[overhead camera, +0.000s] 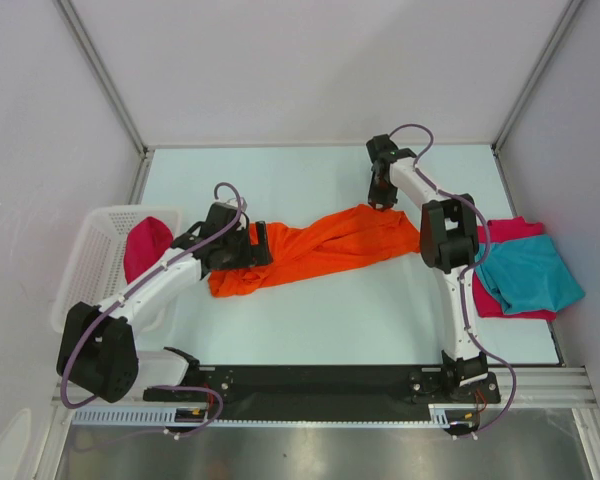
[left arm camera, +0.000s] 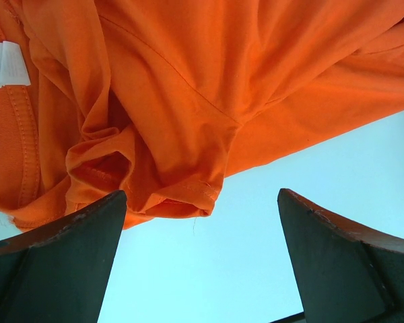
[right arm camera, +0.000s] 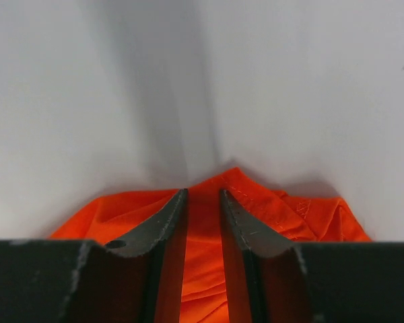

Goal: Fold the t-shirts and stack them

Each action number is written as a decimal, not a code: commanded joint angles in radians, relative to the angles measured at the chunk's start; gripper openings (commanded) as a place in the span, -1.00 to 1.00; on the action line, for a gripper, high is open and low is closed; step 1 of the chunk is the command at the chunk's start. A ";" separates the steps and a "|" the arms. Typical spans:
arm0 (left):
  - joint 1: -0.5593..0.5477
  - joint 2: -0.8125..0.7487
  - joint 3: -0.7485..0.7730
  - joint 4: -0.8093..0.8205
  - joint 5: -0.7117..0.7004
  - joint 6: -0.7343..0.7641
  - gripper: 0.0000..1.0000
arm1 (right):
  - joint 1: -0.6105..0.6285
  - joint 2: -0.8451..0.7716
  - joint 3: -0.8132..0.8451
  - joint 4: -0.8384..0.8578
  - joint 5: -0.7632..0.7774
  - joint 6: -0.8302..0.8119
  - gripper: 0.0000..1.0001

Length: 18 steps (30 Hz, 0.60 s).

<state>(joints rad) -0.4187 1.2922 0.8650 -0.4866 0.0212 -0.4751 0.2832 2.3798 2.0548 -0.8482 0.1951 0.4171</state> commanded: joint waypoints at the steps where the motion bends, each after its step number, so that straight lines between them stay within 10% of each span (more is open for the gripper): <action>1: -0.003 -0.021 -0.012 0.028 0.000 -0.019 0.99 | 0.016 -0.041 0.013 0.015 -0.003 -0.008 -0.40; 6: -0.003 -0.011 -0.003 0.026 -0.007 -0.010 0.99 | 0.022 -0.019 0.044 0.012 -0.019 -0.015 -1.00; 18: -0.003 0.002 -0.017 0.051 0.006 -0.005 0.99 | 0.060 -0.272 -0.205 0.193 0.170 -0.066 -1.00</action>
<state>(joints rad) -0.4187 1.2980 0.8581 -0.4770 0.0219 -0.4786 0.3267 2.2589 1.8736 -0.7376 0.2428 0.3809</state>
